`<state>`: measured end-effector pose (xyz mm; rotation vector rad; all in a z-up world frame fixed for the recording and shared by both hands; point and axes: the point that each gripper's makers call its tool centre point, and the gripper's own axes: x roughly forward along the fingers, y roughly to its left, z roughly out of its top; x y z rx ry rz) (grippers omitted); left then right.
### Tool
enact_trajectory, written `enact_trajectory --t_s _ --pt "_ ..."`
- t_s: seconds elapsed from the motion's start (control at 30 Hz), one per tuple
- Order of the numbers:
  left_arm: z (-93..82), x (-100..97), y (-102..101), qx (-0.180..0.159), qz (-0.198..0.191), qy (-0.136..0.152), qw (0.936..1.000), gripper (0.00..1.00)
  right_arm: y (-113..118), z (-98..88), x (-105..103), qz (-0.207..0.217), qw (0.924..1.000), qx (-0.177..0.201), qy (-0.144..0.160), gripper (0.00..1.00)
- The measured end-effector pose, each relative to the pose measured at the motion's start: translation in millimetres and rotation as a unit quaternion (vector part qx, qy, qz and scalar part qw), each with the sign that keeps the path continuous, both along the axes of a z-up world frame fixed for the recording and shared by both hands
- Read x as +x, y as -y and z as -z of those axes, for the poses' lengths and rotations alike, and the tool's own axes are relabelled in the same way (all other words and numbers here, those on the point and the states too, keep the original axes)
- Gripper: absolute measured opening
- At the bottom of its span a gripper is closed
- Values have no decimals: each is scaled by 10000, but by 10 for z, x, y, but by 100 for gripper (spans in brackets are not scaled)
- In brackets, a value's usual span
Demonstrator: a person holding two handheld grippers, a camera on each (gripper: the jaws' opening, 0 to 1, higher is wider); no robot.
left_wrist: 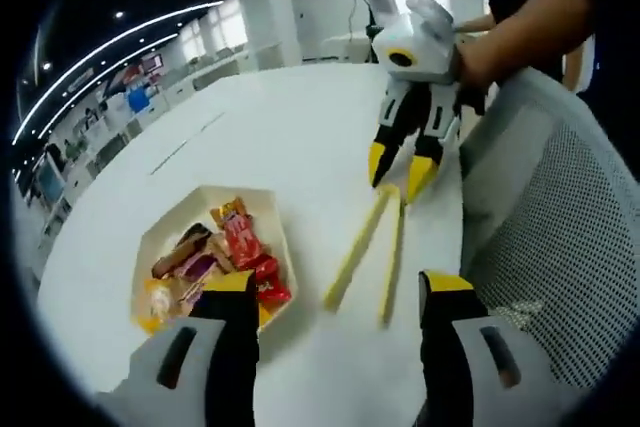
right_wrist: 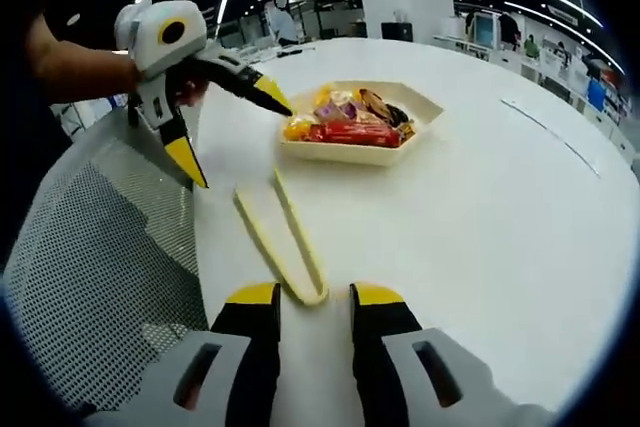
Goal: Place the target food into the container with the food tongs after gripping and lifting it, then release it inside without dropping or visibly crushing the food.
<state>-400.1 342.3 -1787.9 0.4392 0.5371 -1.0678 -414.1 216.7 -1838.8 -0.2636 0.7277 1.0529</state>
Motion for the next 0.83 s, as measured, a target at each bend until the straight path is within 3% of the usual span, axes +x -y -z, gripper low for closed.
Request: enact_trajectory --t_s 0.17,0.27,0.37,0.4,0.47,0.53,0.63,0.73,0.83 --pt "-325 196 -357 -472 -667 226 9964 85 192 -368 191 665 9963 464 279 39" --pt "-406 220 -636 -702 -996 83 9925 100 440 -592 287 1195 9898 541 549 52" --pt "-480 206 -876 -758 -1195 94 9899 100 657 -703 302 1407 9857 490 791 72" --pt "-537 226 -981 -830 -1389 242 9865 100 758 -745 295 1521 9830 470 909 78" --pt "-606 202 -1088 -927 -1540 348 9831 100 889 -806 283 1649 9785 580 1097 80" --pt "-624 144 -1187 -995 -1669 274 9806 100 1021 -872 222 1844 9733 671 1191 80" --pt "-652 111 -1334 -1008 -1809 372 9776 100 1169 -914 140 2021 9682 623 1338 92" --pt "-729 101 -1431 -1321 -2029 386 9695 100 1179 -935 33 1931 9702 618 1331 99" --pt "-717 48 -1465 -1290 -2039 427 9695 100 1225 -930 -28 1962 9696 607 1332 100"
